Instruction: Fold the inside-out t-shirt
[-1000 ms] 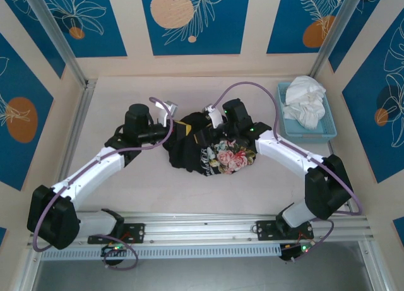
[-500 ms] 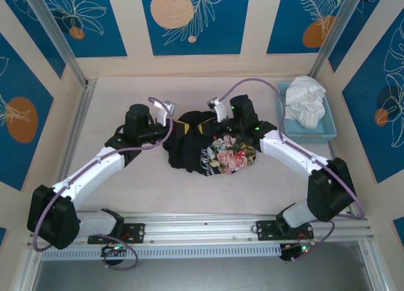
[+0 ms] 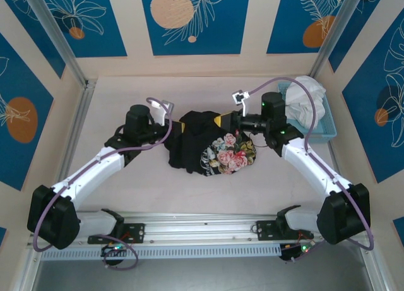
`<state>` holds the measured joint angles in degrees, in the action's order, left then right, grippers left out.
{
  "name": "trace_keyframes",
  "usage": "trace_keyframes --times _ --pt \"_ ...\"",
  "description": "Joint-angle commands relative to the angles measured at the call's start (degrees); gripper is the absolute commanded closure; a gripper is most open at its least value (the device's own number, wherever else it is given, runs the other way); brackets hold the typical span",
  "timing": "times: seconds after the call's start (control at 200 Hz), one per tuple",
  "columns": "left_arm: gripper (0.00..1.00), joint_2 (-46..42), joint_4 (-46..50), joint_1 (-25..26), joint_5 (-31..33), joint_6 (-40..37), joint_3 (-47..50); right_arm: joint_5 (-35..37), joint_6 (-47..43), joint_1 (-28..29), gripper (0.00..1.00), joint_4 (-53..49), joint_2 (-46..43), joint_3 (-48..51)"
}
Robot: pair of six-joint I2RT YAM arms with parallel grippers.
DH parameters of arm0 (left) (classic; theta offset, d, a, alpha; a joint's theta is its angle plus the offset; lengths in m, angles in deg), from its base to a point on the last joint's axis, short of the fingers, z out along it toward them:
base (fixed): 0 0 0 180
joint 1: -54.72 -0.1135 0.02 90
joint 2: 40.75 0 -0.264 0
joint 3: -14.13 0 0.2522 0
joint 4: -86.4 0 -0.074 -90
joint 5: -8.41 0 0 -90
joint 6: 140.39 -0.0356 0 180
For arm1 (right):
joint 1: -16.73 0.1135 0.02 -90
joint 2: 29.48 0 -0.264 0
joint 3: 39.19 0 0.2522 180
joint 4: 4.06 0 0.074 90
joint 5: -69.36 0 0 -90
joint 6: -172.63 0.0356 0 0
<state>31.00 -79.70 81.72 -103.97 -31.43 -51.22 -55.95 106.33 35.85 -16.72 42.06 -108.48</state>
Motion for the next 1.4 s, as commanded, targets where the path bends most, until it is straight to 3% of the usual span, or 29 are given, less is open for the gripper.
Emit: trace_keyframes --times 0.0,0.145,0.33,0.535,0.685,0.85,0.99,1.085,1.17,1.34,1.395 --pt "1.00 -0.01 5.48 -0.64 6.66 -1.36 -2.00 -8.55 5.46 -0.92 1.00 3.61 -1.54 -2.94" --pt "0.99 3.52 9.32 -0.66 8.66 -1.78 -3.56 -9.77 14.66 -0.90 1.00 12.14 -0.34 -1.26" --pt "0.90 6.96 9.37 0.02 5.35 -0.37 -4.21 -6.10 27.22 -0.08 1.00 22.36 2.75 0.90" --pt "0.66 -0.89 2.59 0.39 5.81 0.40 0.94 -3.22 24.55 0.74 1.00 16.93 3.95 -0.68" --pt "0.59 -5.42 -0.86 2.74 1.60 -2.39 1.89 -2.07 23.13 1.25 1.00 15.09 3.83 -0.82" --pt "0.52 -1.76 -3.63 6.71 -5.10 -4.41 -1.99 -2.13 23.29 1.45 1.00 15.25 4.38 -1.16" --pt "0.46 3.32 -3.79 8.94 -5.07 -6.10 -6.22 -2.18 23.36 1.58 1.00 14.92 4.23 -1.51" --pt "0.47 6.34 -4.46 9.22 -5.19 -6.14 -8.03 -2.13 23.10 1.59 1.00 14.57 3.86 -1.35" --pt "0.53 8.13 -5.73 9.29 -3.17 -5.46 -9.02 -2.14 23.05 1.56 1.00 14.72 3.64 -1.04" --pt "0.81 11.26 -7.15 9.22 -4.82 -4.39 -11.48 -1.88 21.40 1.54 1.00 13.53 3.04 -0.30" --pt "0.95 11.97 -7.10 9.25 -5.47 -3.73 -12.00 -1.70 20.79 1.54 1.00 13.18 2.78 -0.31"
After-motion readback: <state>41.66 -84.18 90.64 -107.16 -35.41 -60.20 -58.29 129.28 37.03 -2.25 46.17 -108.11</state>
